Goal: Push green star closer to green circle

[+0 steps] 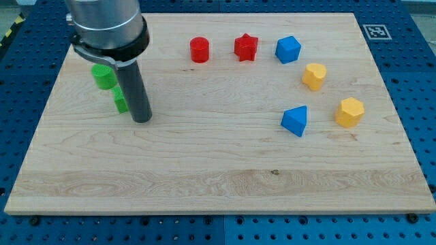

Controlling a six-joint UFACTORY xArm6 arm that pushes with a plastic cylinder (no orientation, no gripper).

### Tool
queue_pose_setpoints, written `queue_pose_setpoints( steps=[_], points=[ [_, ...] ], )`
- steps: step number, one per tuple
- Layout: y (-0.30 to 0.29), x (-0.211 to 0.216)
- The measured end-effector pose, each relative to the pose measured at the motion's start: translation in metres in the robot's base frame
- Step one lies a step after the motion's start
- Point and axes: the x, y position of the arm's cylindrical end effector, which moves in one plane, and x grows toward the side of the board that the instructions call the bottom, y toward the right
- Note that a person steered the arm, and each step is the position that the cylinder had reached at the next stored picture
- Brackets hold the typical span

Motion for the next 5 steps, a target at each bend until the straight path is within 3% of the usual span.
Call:
queue_pose_setpoints(
  steps=[5],
  points=[
    [-0.011,-0.034]
  ],
)
